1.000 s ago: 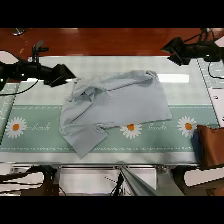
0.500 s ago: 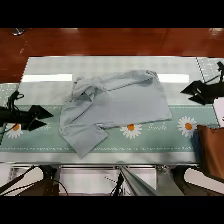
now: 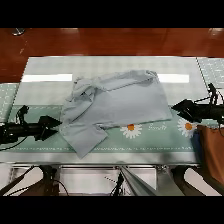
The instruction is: Fold the shirts.
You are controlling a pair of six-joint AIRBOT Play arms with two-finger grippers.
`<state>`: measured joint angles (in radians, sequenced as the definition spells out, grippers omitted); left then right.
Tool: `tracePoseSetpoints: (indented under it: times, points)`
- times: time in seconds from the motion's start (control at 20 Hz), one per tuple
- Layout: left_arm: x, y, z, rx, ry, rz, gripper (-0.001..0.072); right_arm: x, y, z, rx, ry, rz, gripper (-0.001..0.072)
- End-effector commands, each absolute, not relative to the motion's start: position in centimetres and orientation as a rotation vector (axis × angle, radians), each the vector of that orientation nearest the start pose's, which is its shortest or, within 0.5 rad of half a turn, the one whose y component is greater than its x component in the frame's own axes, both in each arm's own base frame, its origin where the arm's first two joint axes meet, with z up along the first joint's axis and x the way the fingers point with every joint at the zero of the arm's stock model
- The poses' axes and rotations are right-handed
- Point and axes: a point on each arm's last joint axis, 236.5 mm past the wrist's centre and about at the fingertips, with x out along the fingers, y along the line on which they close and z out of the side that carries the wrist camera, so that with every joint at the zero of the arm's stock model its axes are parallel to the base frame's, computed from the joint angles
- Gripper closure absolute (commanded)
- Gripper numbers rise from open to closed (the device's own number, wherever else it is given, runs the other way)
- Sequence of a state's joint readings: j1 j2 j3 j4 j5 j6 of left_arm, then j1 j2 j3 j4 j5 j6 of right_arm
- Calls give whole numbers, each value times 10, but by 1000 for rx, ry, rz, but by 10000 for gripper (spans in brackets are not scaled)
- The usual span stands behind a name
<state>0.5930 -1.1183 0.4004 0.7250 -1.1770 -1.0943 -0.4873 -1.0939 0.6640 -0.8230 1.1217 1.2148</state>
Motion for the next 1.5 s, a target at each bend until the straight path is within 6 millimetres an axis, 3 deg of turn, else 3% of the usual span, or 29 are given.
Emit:
tracePoseSetpoints:
  times: [0.0, 0.1, 0.15, 0.2, 0.25, 0.35, 0.45, 0.6, 0.7, 0.85, 1.05, 1.3, 1.35, 1.45]
  points:
    - [247, -54, -94, -1005, 1287, -212, 5, 306, 10, -33, 834, 1175, 143, 91]
    - [244, -66, -97, -978, 1316, -250, 11, 307, 9, -32, 838, 1168, 141, 91]
    - [243, -71, -98, -971, 1332, -264, 145, 308, 7, -32, 839, 1162, 134, 91]
    - [241, -74, -99, -968, 1344, -273, 465, 308, 4, -33, 846, 1158, 123, 91]
    - [240, -76, -99, -966, 1350, -279, 686, 308, -1, -33, 849, 1155, 108, 91]
    - [239, -77, -98, -969, 1352, -285, 685, 293, -20, -47, 822, 1213, 26, 91]
    - [239, -77, -98, -970, 1352, -284, 685, 258, -36, -69, 752, 1361, -85, 91]
    - [239, -77, -98, -970, 1352, -283, 685, 236, -19, -84, 808, 1446, -80, 91]
    - [239, -77, -98, -970, 1352, -283, 685, 243, -11, -86, 863, 1434, -52, 91]
    - [239, -77, -98, -970, 1352, -283, 685, 272, 3, -82, 978, 1345, 14, 91]
    - [239, -77, -98, -970, 1352, -283, 685, 299, 3, -91, 1091, 1278, 10, 91]
    - [239, -77, -98, -971, 1352, -283, 685, 331, 37, -96, 994, 1328, 99, 91]
    - [239, -77, -98, -971, 1352, -283, 685, 338, 45, -96, 980, 1339, 115, 125]
    - [239, -78, -97, -972, 1355, -289, 685, 350, 57, -90, 926, 1340, 167, 679]
